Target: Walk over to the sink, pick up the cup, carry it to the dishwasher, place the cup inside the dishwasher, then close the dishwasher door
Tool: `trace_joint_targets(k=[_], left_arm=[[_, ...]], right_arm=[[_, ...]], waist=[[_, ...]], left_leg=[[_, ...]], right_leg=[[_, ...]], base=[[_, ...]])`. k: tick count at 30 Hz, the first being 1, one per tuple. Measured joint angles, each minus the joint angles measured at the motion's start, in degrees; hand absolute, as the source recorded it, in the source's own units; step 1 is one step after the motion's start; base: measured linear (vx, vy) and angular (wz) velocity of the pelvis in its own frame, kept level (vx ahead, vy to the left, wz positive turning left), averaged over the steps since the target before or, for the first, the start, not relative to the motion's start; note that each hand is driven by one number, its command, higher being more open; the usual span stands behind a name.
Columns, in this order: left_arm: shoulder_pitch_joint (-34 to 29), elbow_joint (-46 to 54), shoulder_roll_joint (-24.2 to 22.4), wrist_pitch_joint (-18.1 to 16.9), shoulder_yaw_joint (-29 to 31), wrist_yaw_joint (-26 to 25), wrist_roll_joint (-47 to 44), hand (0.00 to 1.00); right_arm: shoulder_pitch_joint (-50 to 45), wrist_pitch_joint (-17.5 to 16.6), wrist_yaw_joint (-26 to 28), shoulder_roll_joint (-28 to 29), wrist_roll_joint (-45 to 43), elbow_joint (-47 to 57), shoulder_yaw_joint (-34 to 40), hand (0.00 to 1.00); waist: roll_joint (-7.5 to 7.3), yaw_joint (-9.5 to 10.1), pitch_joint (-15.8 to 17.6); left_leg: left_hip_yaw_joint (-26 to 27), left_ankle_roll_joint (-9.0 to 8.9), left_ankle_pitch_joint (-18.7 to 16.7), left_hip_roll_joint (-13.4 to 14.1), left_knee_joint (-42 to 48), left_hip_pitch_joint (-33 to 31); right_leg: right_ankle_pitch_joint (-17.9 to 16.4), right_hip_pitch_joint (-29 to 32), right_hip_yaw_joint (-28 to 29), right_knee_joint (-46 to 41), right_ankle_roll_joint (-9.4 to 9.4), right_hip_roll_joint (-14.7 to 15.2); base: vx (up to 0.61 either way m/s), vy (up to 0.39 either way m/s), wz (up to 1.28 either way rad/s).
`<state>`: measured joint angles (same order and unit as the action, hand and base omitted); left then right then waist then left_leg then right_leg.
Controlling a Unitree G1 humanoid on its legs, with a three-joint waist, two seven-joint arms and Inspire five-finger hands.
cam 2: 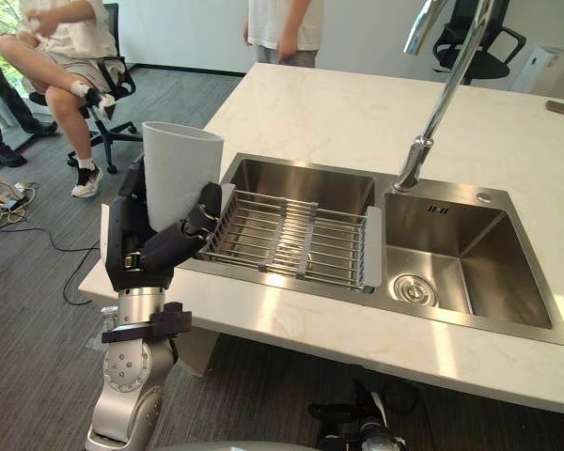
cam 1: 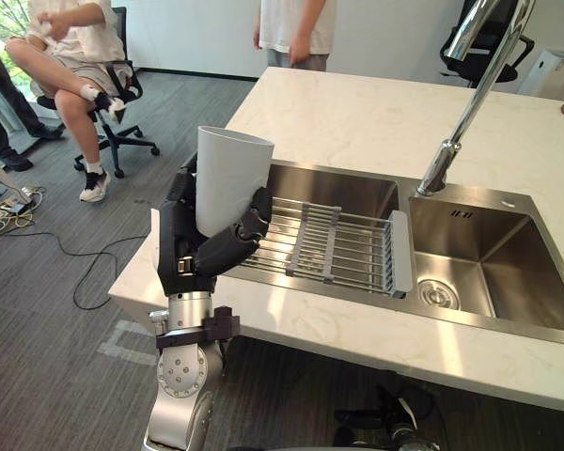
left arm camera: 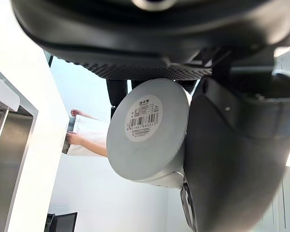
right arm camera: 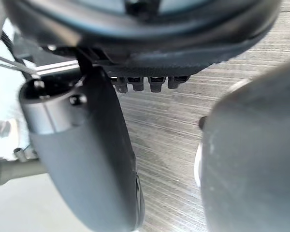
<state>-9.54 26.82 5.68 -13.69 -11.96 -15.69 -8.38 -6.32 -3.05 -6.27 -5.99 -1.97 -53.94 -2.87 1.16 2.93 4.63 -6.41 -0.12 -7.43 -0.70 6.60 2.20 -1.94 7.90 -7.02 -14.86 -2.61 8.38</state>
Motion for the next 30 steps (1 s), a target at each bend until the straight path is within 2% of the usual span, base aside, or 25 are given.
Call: trace_joint_targets(k=[1,2,3,4,6,7,8,9,11,12,14,15,16,18,19,20,21,23,26,28,29,30], left_arm=[[-0.1,0.0,0.2,0.0,-0.4,0.1,0.0,0.0],[-0.1,-0.1,0.1,0.0,-0.8,0.0,0.0,0.0],[-0.2,-0.2,-0.3,0.0,-1.3,0.0,0.0,0.0],[-0.3,-0.3,-0.6,0.0,-1.7,-0.2,0.0,0.0],[-1.5,-0.4,-1.4,0.0,-2.7,-0.1,-0.2,0.0],[-2.4,-0.4,-2.4,0.0,-3.8,0.2,-0.9,0.0],[-2.6,-0.4,-2.5,0.0,-4.7,0.3,-1.7,0.0],[-2.5,-0.5,-2.6,0.0,-6.1,0.9,-2.9,0.0],[-2.4,-1.2,-2.8,0.0,-6.6,2.7,-5.0,0.0],[-2.5,-1.9,-2.7,0.0,-6.4,3.8,-5.6,0.0],[-2.5,-2.5,-3.1,0.1,-6.0,4.0,-6.2,0.0],[-2.5,-2.5,-3.1,0.1,-5.7,4.2,-6.2,0.0],[-2.1,-2.5,-2.9,0.2,-5.8,4.5,-6.2,0.0],[-1.2,-2.6,-2.7,0.1,-6.6,4.7,-6.2,0.0],[-0.3,-3.4,-2.2,0.1,-6.9,4.7,-6.2,0.0],[0.5,-4.6,-2.0,0.1,-7.1,4.8,-6.2,0.0],[0.6,-5.2,-1.9,0.1,-7.2,4.8,-6.2,0.0],[0.8,-6.8,-1.7,0.2,-7.2,4.7,-6.2,0.0],[1.0,-7.0,-1.2,0.4,-8.4,4.8,-6.2,0.0],[1.2,-7.1,-0.8,1.4,-9.8,4.9,-6.1,0.0],[1.3,-7.1,-0.6,1.6,-10.2,5.0,-6.1,0.0],[1.5,-7.1,0.1,1.7,-11.0,5.1,-6.0,0.0]], right_arm=[[-0.3,0.1,-0.3,0.2,0.0,0.8,-0.4,1.0],[-0.5,0.1,-0.4,0.2,0.1,1.3,-0.9,1.0],[-0.8,0.1,-0.4,0.0,0.2,2.1,-2.1,1.0],[-1.2,0.1,-0.4,-0.1,0.8,3.3,-3.0,1.0],[-1.1,0.2,-0.5,-0.7,1.0,4.4,-4.5,1.0],[-1.3,0.3,-0.6,-1.1,0.9,5.6,-4.8,1.0],[-1.6,0.3,-0.6,-1.6,0.8,6.2,-4.6,1.0],[-1.9,0.2,0.2,-2.2,0.8,7.1,-3.6,1.0],[-3.0,0.1,2.3,-3.3,-1.8,9.1,-0.7,1.0],[-5.0,0.2,2.6,-3.9,-3.7,11.9,0.8,1.0],[-7.8,-0.4,2.5,-4.9,-3.9,16.2,1.6,1.0],[-8.3,-0.7,2.8,-4.7,-4.5,17.4,1.6,1.0],[-8.9,-1.1,3.7,-4.3,-4.9,18.0,2.0,1.0],[-9.3,-1.6,3.6,-2.1,-4.9,17.4,3.1,1.0],[-8.8,-2.0,3.6,-1.0,-4.9,15.9,3.7,1.0],[-7.8,-2.0,3.5,-0.7,-4.9,13.8,3.8,1.0],[-7.6,-1.9,3.6,-0.6,-4.9,12.7,3.8,1.0],[-6.8,-1.7,3.5,0.6,-4.9,11.1,3.8,1.0],[-5.1,-1.7,3.4,1.4,-4.9,8.8,3.8,1.0],[-4.4,-1.5,3.3,1.3,-4.9,7.0,4.7,1.0],[-4.4,-1.5,3.2,1.3,-4.9,7.0,4.8,1.0],[-5.1,-1.4,3.2,1.3,-5.2,7.1,4.9,1.0]], waist=[[-0.53,-0.76,0.0],[-0.78,-0.78,-0.1],[-1.03,-0.54,0.1],[-1.28,-0.23,0.4],[-0.23,1.78,0.8],[0.81,2.45,0.5],[1.15,2.58,0.3],[1.46,3.12,0.5],[1.26,2.25,0.6],[1.12,1.92,0.8],[1.06,1.4,0.8],[1.0,1.17,0.9],[0.56,0.38,1.2],[-0.29,-0.91,1.5],[-0.82,-1.5,1.6],[-0.24,-1.41,1.5],[0.01,-1.35,1.4],[-0.32,-1.52,1.4],[-1.23,-1.43,1.4],[-1.59,-1.99,1.4],[-1.96,-2.29,1.6],[-1.94,-2.46,1.4]], left_leg=[[-3.0,0.18,0.1,-1.3,0.8,-0.8],[-4.8,0.06,0.4,-2.1,1.0,-1.3],[-7.9,-0.14,0.5,-3.3,1.6,-2.4],[-10.9,-0.47,0.9,-4.1,2.1,-3.3],[-15.2,-1.54,1.8,-3.8,1.7,-4.6],[-18.0,-2.44,2.5,-3.4,1.9,-6.2],[-19.7,-3.34,3.1,-3.2,2.2,-7.2],[-19.5,-3.25,3.8,-2.6,2.2,-8.8],[-9.2,1.12,4.8,-0.7,2.9,-11.4],[1.3,2.99,5.0,1.5,3.9,-12.8],[16.6,3.4,4.5,5.5,7.0,-14.7],[21.5,3.69,4.7,6.5,8.0,-15.3],[24.1,4.25,5.9,5.8,7.7,-15.4],[26.0,4.67,4.3,5.5,3.7,-14.7],[29.1,4.19,4.8,5.4,2.0,-13.9],[30.2,3.62,6.9,5.7,0.6,-13.4],[29.9,2.9,8.7,5.5,-0.3,-12.9],[28.9,2.73,9.0,3.5,-2.0,-11.5],[28.3,3.62,7.0,0.6,-0.8,-11.5],[27.1,4.5,4.6,-1.6,-0.1,-9.8],[26.3,4.3,4.4,-2.1,0.0,-9.0],[24.5,4.73,3.1,-3.0,0.5,-7.4]], right_leg=[[-3.5,0.5,7.5,-3.1,-0.35,-0.2],[-5.4,0.5,10.9,-4.0,-0.52,-0.3],[-8.1,0.5,16.1,-5.4,-2.13,-0.7],[-9.8,0.4,18.4,-6.9,-4.27,-1.0],[-10.8,0.5,16.3,-7.4,-4.46,-1.8],[-10.4,0.3,12.5,-6.4,-3.53,-1.9],[-10.3,0.3,10.7,-6.1,-3.18,-2.0],[-10.5,0.3,7.7,-6.0,-2.52,-1.7],[-10.3,-0.4,2.2,-5.7,-1.73,-0.1],[-10.1,-0.7,-0.3,-5.4,-1.61,0.5],[-10.1,-0.9,-3.1,-5.4,-1.61,0.8],[-10.1,-1.1,-4.0,-5.5,-1.62,0.9],[-10.4,-2.0,-5.3,-4.9,-1.45,1.2],[-9.8,-3.9,-9.3,-2.0,-2.3,2.1],[-9.1,-5.2,-11.4,1.1,-2.41,3.1],[-9.0,-5.9,-12.3,1.8,-2.98,2.9],[-9.1,-6.5,-12.6,1.9,-3.26,2.9],[-9.0,-8.6,-12.4,3.5,-3.75,3.6],[-9.9,-9.2,-13.1,2.4,-5.0,6.5],[-10.4,-8.7,-11.5,-5.1,-4.93,9.6],[-10.4,-8.3,-10.8,-8.1,-4.83,10.3],[-9.4,-6.9,-8.7,-15.2,-2.96,11.4]], base=[[-0.1,-0.057,1.2],[-0.06,-0.122,1.49],[-0.05,-0.187,1.5],[-0.05,-0.212,1.46],[-0.05,-0.246,1.26],[-0.04,-0.227,1.26],[-0.03,-0.209,1.33],[-0.03,-0.151,1.4],[-0.01,-0.099,1.45],[-0.01,-0.042,1.11],[-0.01,-0.012,0.83],[-0.01,0.027,0.79],[-0.02,0.056,1.02],[0.0,0.059,1.14],[0.04,0.056,0.96],[0.04,0.069,0.78],[0.04,0.074,0.45],[0.08,0.097,0.37],[0.15,0.121,0.26],[0.25,0.167,0.36],[0.25,0.145,0.59],[0.29,0.111,0.69]])
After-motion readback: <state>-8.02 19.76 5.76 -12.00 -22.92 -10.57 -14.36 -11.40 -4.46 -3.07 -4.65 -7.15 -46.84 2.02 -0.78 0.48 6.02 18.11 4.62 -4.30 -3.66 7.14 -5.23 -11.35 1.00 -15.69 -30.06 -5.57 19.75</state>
